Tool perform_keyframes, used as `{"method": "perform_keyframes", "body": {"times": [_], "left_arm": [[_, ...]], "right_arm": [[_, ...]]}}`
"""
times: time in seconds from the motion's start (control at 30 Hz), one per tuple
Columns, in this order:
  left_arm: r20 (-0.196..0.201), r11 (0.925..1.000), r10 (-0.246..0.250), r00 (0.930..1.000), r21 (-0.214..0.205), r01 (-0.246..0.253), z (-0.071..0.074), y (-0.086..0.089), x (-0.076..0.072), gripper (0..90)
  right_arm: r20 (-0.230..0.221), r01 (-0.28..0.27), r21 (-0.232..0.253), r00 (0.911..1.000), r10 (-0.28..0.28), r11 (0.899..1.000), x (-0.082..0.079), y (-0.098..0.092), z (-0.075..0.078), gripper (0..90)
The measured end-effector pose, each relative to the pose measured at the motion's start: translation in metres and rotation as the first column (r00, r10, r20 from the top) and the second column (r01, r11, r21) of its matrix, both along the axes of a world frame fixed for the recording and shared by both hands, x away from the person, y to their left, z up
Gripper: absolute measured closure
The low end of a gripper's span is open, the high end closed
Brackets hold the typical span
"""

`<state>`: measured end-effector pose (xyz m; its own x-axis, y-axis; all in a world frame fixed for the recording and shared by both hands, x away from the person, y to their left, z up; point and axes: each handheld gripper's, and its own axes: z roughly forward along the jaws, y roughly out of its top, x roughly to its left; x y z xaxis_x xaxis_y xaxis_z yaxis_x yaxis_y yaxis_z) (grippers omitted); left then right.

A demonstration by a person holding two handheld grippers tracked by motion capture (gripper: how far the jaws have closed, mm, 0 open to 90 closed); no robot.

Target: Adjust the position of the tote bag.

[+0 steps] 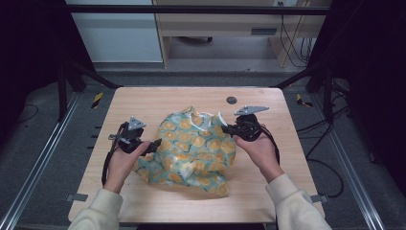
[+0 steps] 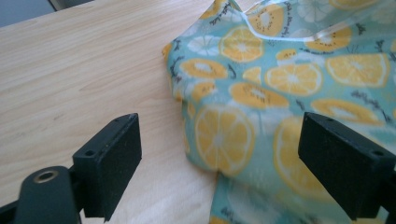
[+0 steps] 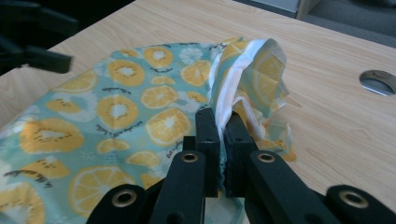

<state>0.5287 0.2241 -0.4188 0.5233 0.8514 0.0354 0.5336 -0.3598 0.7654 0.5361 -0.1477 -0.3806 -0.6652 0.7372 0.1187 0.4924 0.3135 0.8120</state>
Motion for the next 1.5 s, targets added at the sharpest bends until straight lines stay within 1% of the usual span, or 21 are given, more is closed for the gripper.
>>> {"method": "perform_keyframes", "body": {"times": [0.1,0.2,0.3,0.4,0.43,0.5,0.6,0.7,0.87,0.93,1.0,1.17,1.2,1.23,1.27,1.3,1.33,1.37,1.43,1.47,1.5], "left_arm": [[-0.008,1.0000,0.008,0.9999,0.001,-0.008,0.002,-0.008,0.013,13.3],[-0.025,0.9994,0.002,0.9997,0.035,-0.001,0.002,-0.017,0.027,13.1],[-0.032,0.9993,0.013,0.9994,0.037,-0.011,0.001,-0.020,0.031,12.7],[-0.067,0.9987,0.021,0.9975,0.048,-0.017,-0.005,-0.021,0.039,12.2],[-0.079,0.9980,0.038,0.9962,0.054,-0.034,-0.011,-0.021,0.043,12.2],[-0.089,0.9978,0.040,0.9952,0.057,-0.036,-0.013,-0.020,0.045,12.2],[-0.120,0.9989,0.045,0.9918,0.020,-0.043,-0.022,-0.020,0.049,11.7],[-0.133,0.9989,0.042,0.9902,0.026,-0.039,-0.027,-0.023,0.052,11.2],[-0.179,0.9985,0.047,0.9828,-0.018,-0.052,-0.033,-0.026,0.059,11.7],[-0.193,0.9990,0.038,0.9805,-0.016,-0.042,-0.035,-0.029,0.061,14.1],[-0.204,0.9993,0.031,0.9785,-0.014,-0.035,-0.036,-0.031,0.062,21.9],[-0.213,0.9993,0.036,0.9763,-0.002,-0.038,-0.039,-0.034,0.065,29.0],[-0.218,0.9994,0.033,0.9753,-0.005,-0.035,-0.039,-0.034,0.065,34.5],[-0.224,0.9993,0.033,0.9740,-0.009,-0.036,-0.040,-0.034,0.065,34.5],[-0.227,0.9994,0.033,0.9733,-0.003,-0.034,-0.041,-0.034,0.066,41.8],[-0.232,0.9996,0.027,0.9723,0.001,-0.027,-0.041,-0.034,0.066,41.8],[-0.228,0.9996,0.030,0.9732,0.005,-0.029,-0.040,-0.034,0.065,53.8],[-0.222,0.9994,0.033,0.9745,0.012,-0.031,-0.040,-0.034,0.065,53.8],[-0.214,0.9995,0.027,0.9765,0.020,-0.023,-0.039,-0.035,0.064,63.1],[-0.213,0.9995,0.024,0.9768,0.025,-0.019,-0.039,-0.035,0.064,72.0],[-0.211,0.9995,0.021,0.9773,0.026,-0.016,-0.038,-0.035,0.064,72.0]], "right_arm": [[0.007,-0.020,-0.001,0.9998,0.020,1.000,-0.004,0.004,0.002,87.4],[0.023,-0.048,0.000,0.9986,0.048,0.999,-0.011,0.007,0.005,87.5],[0.030,-0.068,0.005,0.9973,0.067,0.998,-0.019,0.008,0.010,87.5],[0.039,-0.085,0.004,0.9957,0.084,0.996,-0.023,0.009,0.012,87.4],[0.041,-0.092,-0.002,0.9949,0.092,0.996,-0.026,0.010,0.013,87.4],[0.046,-0.098,-0.006,0.9941,0.099,0.995,-0.027,0.011,0.013,87.4],[0.044,-0.106,-0.008,0.9934,0.106,0.994,-0.028,0.012,0.012,87.4],[0.042,-0.115,-0.015,0.9924,0.115,0.993,-0.027,0.012,0.009,87.4],[0.035,-0.109,-0.012,0.9934,0.110,0.994,-0.026,0.012,0.006,87.3],[0.034,-0.108,-0.013,0.9935,0.108,0.994,-0.026,0.011,0.004,87.3],[0.032,-0.104,-0.013,0.9940,0.104,0.994,-0.025,0.008,0.002,87.3],[0.025,-0.096,-0.009,0.9950,0.097,0.995,-0.024,0.005,0.001,87.3],[0.026,-0.095,-0.011,0.9951,0.095,0.995,-0.023,0.004,0.000,87.3],[0.026,-0.095,-0.011,0.9951,0.095,0.995,-0.023,0.004,0.000,87.3],[0.022,-0.089,-0.008,0.9958,0.089,0.996,-0.023,0.004,-0.001,87.3],[0.022,-0.089,-0.008,0.9958,0.089,0.996,-0.023,0.004,-0.001,87.3],[0.023,-0.086,-0.007,0.9960,0.087,0.996,-0.022,0.003,-0.001,87.4],[0.023,-0.086,-0.007,0.9960,0.087,0.996,-0.022,0.003,-0.001,87.4],[0.025,-0.083,-0.007,0.9962,0.083,0.997,-0.021,0.001,-0.001,87.4],[0.023,-0.079,-0.007,0.9966,0.079,0.997,-0.021,-0.001,-0.001,87.4],[0.023,-0.079,-0.007,0.9966,0.079,0.997,-0.021,-0.001,-0.001,87.4]]}}
